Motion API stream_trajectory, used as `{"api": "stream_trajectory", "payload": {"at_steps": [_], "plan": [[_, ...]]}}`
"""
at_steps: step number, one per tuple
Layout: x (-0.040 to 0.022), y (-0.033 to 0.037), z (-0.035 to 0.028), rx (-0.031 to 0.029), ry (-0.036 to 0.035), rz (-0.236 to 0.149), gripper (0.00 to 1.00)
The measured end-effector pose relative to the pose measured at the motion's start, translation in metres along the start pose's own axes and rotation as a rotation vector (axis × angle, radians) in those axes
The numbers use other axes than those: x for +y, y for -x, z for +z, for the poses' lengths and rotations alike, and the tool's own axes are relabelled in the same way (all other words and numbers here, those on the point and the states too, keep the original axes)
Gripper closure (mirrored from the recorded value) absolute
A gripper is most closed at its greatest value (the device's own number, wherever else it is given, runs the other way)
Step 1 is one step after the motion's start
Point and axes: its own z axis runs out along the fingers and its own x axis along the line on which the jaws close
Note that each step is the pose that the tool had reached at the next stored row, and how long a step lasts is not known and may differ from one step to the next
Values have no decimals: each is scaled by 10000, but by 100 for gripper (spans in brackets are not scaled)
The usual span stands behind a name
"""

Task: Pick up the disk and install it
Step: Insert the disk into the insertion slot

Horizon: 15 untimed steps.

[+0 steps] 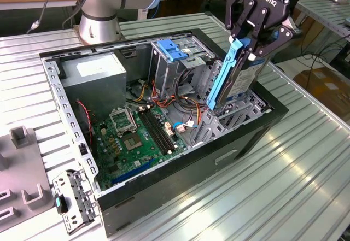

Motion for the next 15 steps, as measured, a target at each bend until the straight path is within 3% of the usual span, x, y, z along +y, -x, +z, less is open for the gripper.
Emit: {"api": "stream_trajectory", "payload": {"at_steps": [3,15], "plan": [[-40,0,32,45,-5,-79,63],[-53,-17,114,49,-9,-218,63]]}}
